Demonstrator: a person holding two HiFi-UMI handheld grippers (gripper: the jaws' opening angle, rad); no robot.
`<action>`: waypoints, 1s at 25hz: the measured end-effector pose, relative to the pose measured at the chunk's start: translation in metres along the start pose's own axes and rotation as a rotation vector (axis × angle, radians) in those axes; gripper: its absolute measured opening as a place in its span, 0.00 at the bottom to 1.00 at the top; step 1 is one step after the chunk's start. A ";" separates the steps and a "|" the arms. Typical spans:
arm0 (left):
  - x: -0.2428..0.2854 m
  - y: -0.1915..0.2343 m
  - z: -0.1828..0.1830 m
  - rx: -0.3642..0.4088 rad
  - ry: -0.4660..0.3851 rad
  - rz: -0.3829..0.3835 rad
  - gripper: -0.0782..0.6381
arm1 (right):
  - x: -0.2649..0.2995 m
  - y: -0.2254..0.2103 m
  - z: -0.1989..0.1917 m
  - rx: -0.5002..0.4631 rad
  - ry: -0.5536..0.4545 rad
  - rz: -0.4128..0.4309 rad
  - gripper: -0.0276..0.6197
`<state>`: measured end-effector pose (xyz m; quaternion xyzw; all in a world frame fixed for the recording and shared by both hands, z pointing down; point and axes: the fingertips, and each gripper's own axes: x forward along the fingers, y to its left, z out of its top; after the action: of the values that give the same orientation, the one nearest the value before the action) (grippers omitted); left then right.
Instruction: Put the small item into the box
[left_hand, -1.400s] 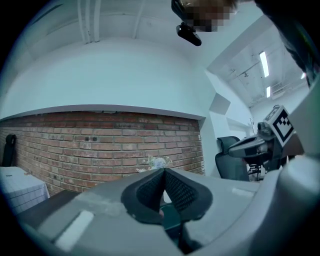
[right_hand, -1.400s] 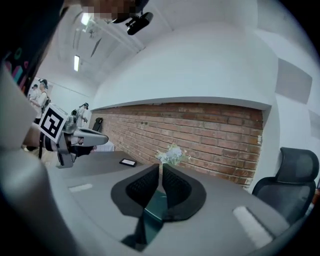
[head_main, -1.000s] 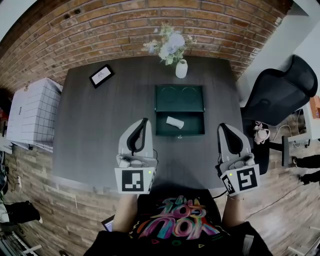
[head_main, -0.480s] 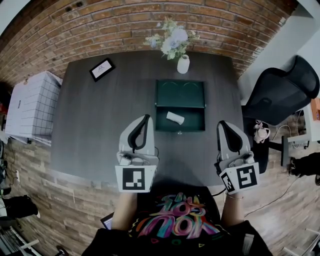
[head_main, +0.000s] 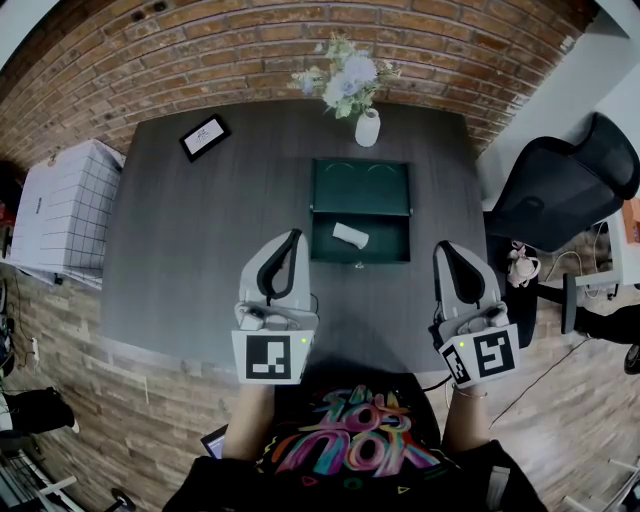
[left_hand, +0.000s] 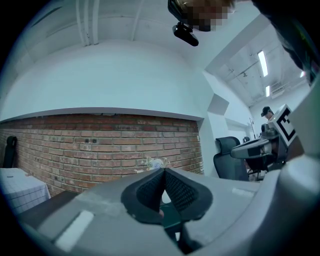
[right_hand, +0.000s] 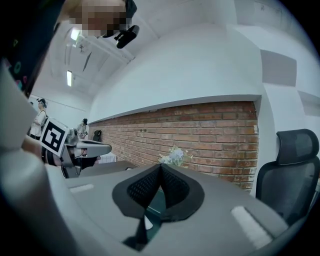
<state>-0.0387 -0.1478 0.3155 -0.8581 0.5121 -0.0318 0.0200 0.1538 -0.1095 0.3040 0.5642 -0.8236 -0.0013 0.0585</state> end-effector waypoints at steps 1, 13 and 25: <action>0.000 0.000 0.000 -0.002 0.003 0.002 0.11 | 0.000 0.000 0.000 -0.001 0.000 0.002 0.04; -0.001 -0.002 -0.003 -0.015 0.013 0.009 0.11 | 0.000 -0.002 -0.005 0.014 0.008 0.006 0.04; 0.007 0.003 -0.005 -0.020 0.011 0.007 0.11 | 0.009 0.002 -0.008 0.018 0.014 0.034 0.04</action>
<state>-0.0384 -0.1548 0.3202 -0.8562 0.5156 -0.0312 0.0085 0.1490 -0.1168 0.3130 0.5505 -0.8327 0.0113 0.0591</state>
